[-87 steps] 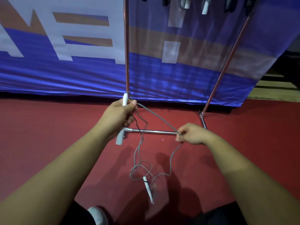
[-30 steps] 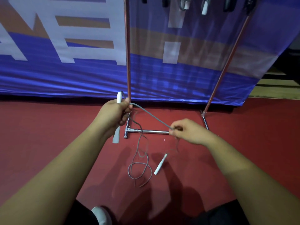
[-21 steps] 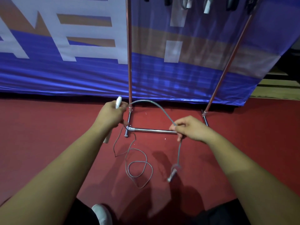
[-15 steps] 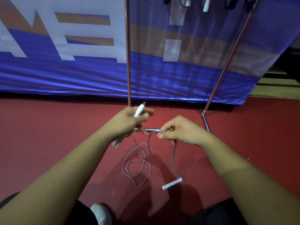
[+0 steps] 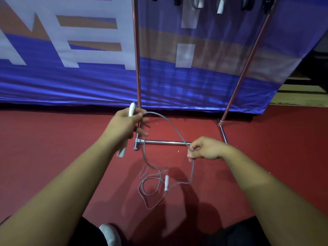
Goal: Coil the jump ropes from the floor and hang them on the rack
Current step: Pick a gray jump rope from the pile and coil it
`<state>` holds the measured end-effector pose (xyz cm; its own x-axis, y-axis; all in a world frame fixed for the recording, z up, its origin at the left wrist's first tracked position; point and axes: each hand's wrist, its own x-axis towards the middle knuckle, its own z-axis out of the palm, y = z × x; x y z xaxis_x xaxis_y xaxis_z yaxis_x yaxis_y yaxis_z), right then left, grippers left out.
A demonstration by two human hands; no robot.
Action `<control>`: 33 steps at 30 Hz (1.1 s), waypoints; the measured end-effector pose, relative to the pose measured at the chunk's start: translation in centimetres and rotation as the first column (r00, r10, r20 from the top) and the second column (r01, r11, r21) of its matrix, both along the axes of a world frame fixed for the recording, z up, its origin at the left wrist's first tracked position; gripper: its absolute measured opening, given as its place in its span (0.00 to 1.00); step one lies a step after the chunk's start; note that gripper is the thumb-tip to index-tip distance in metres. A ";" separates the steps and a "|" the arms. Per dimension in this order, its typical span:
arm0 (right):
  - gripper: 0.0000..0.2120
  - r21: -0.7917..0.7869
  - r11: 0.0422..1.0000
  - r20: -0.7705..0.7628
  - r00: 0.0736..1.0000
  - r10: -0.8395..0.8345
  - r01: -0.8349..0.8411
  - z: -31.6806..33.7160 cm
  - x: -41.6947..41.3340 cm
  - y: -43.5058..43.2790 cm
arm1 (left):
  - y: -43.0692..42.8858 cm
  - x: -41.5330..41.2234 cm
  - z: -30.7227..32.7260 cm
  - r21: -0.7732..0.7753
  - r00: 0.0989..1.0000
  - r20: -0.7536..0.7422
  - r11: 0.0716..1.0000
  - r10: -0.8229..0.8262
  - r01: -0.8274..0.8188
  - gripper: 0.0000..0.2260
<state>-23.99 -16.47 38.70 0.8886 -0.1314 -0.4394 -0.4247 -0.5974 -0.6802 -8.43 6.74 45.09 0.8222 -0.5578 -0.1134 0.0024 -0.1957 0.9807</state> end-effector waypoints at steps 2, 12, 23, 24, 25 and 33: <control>0.06 0.064 0.998 0.109 0.994 -0.028 0.022 1.2 0.4 1.0 | 0.3 -0.2 -0.1 0.092 0.998 0.065 0.996 -0.021 0.015 0.10; 0.05 0.145 0.989 0.338 0.938 -0.079 0.031 4.2 1.0 3.9 | -1.7 -3.7 -1.4 0.276 0.859 0.075 0.838 -0.507 0.470 0.13; 0.15 -0.201 0.979 -0.203 0.979 -0.009 -0.032 -1.0 -0.6 -0.2 | -0.3 1.2 -0.1 -0.168 0.982 -0.187 0.985 0.015 -0.047 0.12; 0.14 -0.142 0.990 -0.218 0.976 -0.029 -0.002 -0.9 -0.7 0.1 | 0.0 1.4 -0.4 -0.076 0.988 -0.153 0.997 0.014 -0.025 0.11; 0.13 -0.091 0.995 -0.215 0.975 -0.051 0.032 -0.6 -0.6 0.6 | 0.2 1.6 -0.9 0.047 0.994 -0.109 0.999 -0.001 0.006 0.09; 0.09 0.291 0.942 0.047 0.981 -0.189 0.167 3.9 0.4 4.4 | -0.9 -0.9 -2.8 0.173 0.952 -0.176 0.944 -0.249 0.279 0.09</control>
